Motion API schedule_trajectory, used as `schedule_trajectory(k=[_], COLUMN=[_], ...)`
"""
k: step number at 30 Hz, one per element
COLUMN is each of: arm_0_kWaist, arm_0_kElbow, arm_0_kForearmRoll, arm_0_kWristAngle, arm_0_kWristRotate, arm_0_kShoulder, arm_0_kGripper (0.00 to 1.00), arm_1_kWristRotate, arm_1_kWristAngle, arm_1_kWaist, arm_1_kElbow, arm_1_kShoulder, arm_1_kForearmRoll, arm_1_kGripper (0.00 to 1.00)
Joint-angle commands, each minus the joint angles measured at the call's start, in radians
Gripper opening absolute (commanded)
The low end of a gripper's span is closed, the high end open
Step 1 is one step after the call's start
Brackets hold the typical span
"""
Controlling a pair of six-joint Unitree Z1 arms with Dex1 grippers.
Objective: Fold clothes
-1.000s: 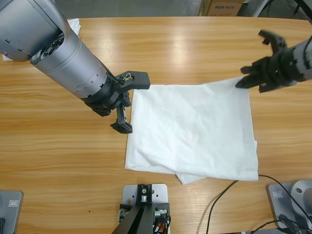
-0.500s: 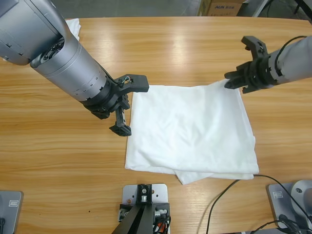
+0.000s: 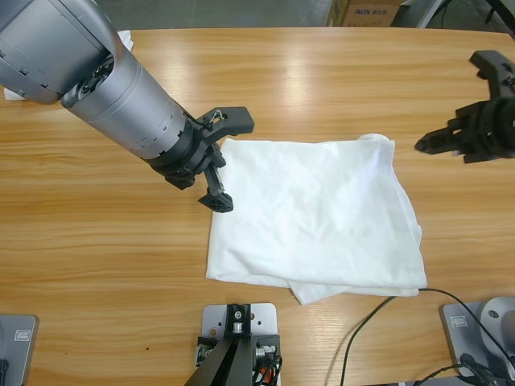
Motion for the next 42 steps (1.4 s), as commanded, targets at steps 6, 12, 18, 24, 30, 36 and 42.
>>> schedule_trajectory(k=[6, 12, 18, 24, 30, 36, 42], arm_0_kWaist=[-0.154, -0.171, -0.267, -0.291, -0.274, -0.248, -0.241], arm_0_kElbow=[0.032, 0.011, 0.030, 0.040, 0.007, -0.021, -0.026], arm_0_kForearmRoll=[-0.020, 0.020, 0.022, -0.021, -0.024, -0.024, -0.023], arm_0_kWristAngle=[0.072, 0.161, 0.143, 0.123, 0.127, 0.130, 0.122], arm_0_kWristRotate=[-0.047, -0.048, -0.105, -0.136, -0.135, -0.159, -0.175], arm_0_kShoulder=[0.099, 0.091, 0.082, 0.153, 0.206, 0.247, 0.262], arm_0_kGripper=[0.041, 0.000, 0.000, 0.000, 0.000, 0.000, 0.000], arm_1_kWristRotate=[-0.108, -0.121, -0.122, -0.122, -0.125, -0.130, -0.142], arm_1_kWristAngle=[0.183, 0.193, 0.230, 0.267, 0.290, 0.286, 0.203], arm_1_kWaist=[0.014, -0.006, -0.015, -0.034, -0.050, -0.064, -0.175], arm_1_kElbow=[-0.021, -0.005, 0.018, 0.071, 0.099, 0.093, 0.092], arm_1_kShoulder=[0.218, 0.204, 0.241, 0.277, 0.317, 0.378, 0.386], arm_1_kForearmRoll=[-0.156, -0.161, -0.162, -0.226, -0.279, -0.305, -0.302], arm_1_kGripper=[0.000, 0.000, 0.000, 0.000, 0.000, 0.000, 0.000])
